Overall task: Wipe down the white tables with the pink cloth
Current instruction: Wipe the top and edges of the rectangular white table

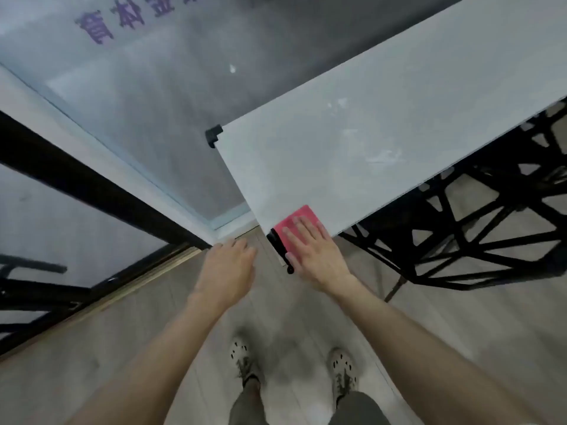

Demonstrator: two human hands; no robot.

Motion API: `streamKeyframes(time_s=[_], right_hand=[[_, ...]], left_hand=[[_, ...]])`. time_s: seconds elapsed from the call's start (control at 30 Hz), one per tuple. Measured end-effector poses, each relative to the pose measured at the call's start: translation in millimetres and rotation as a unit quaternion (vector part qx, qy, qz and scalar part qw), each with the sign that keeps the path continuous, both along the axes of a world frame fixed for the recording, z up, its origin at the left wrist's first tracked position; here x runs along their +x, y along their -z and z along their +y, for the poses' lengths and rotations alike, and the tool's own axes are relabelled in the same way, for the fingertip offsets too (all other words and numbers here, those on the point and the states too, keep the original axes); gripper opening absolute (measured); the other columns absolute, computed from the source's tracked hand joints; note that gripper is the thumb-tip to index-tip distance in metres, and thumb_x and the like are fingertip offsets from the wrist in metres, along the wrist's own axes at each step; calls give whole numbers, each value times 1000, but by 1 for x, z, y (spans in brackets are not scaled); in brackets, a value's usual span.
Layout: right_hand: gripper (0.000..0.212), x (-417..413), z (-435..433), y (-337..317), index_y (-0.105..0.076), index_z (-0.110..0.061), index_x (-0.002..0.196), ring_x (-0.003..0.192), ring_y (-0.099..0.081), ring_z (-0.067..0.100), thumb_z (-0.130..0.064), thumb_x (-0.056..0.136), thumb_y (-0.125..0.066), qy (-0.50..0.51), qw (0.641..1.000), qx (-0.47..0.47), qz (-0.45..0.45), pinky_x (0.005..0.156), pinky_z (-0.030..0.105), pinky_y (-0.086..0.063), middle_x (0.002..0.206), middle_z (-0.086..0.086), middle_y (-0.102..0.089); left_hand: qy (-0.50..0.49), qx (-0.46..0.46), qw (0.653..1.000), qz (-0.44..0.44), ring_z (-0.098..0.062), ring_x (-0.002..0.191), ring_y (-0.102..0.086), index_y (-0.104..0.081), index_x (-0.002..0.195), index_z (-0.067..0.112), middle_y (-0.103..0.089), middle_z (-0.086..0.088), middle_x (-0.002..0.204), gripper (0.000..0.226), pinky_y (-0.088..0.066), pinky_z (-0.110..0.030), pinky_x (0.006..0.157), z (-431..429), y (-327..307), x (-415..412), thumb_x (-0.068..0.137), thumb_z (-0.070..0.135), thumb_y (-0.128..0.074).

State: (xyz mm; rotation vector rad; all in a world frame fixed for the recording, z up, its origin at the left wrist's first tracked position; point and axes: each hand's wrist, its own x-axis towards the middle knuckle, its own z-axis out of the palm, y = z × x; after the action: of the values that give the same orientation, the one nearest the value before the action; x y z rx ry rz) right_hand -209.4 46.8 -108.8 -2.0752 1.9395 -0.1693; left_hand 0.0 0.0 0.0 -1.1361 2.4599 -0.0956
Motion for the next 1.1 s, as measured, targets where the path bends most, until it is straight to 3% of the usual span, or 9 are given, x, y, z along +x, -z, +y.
streamKeyframes(time_s=[0.13,0.23,0.37,0.5,0.63,0.73,0.83,1.0,1.1], right_hand=[[63,11,-22,39,-22,-28,173,169,2,19,-52,116,-25,30,999,-4,33,136,50,-2,183,1,-9],[58,20,-19,60,-32,-29,171,169,-6,21,-50,116,-32,80,995,-59,30,136,53,-12,181,0,-17],[58,32,-22,60,-27,-34,172,169,0,22,-51,116,-32,175,982,-54,47,136,53,-12,182,1,-10],[61,45,-45,56,-25,-32,172,169,6,22,-53,115,-27,323,944,-27,60,136,53,-6,183,3,-3],[61,90,-94,54,-21,-26,173,169,3,27,-46,116,-27,494,867,-28,48,136,55,-5,182,10,-6],[60,133,-98,57,-24,-24,173,169,-1,28,-45,117,-27,413,909,-40,45,135,57,-9,182,10,-11],[63,95,-73,55,-19,-35,173,169,4,22,-55,114,-26,300,952,-18,57,137,52,-4,183,2,-5],[65,27,-91,50,-12,-36,174,168,12,24,-56,113,-23,502,863,19,44,136,52,7,183,8,6],[62,82,-97,61,-22,-31,173,169,5,26,-52,115,-24,386,919,-17,80,136,52,2,182,9,-5]], left_hand=[[21,1,1000,17,-23,129,-59,-61,139,21,-62,0,138,40,-49,-38,103,-71,35,-11,105,43,-57],[26,46,998,28,-29,165,-28,-38,165,17,-34,-11,174,70,-30,-44,129,-132,59,-22,107,48,-61],[60,95,993,24,-31,171,-1,-11,174,16,-7,-17,183,108,-11,-48,138,-199,73,-35,98,63,-71],[104,85,988,73,-31,168,-15,-29,168,19,-26,-13,177,126,-19,-48,136,-230,81,-33,74,87,-76],[88,133,977,143,-31,164,-24,-36,165,19,-26,-11,177,123,-28,-49,130,-234,93,-20,71,84,-80],[96,139,973,159,-31,166,-18,-32,168,19,-21,-12,180,119,-26,-48,132,-234,96,-13,77,80,-79],[115,129,974,146,-32,166,-18,-29,169,18,-20,-13,179,122,-26,-48,133,-236,96,-16,78,84,-76],[119,104,977,141,-33,161,-28,-36,163,18,-30,-12,173,122,-35,-50,127,-236,99,-20,72,90,-75],[112,111,977,146,-33,162,-26,-36,164,19,-28,-11,175,122,-32,-49,129,-235,99,-17,72,87,-78]])
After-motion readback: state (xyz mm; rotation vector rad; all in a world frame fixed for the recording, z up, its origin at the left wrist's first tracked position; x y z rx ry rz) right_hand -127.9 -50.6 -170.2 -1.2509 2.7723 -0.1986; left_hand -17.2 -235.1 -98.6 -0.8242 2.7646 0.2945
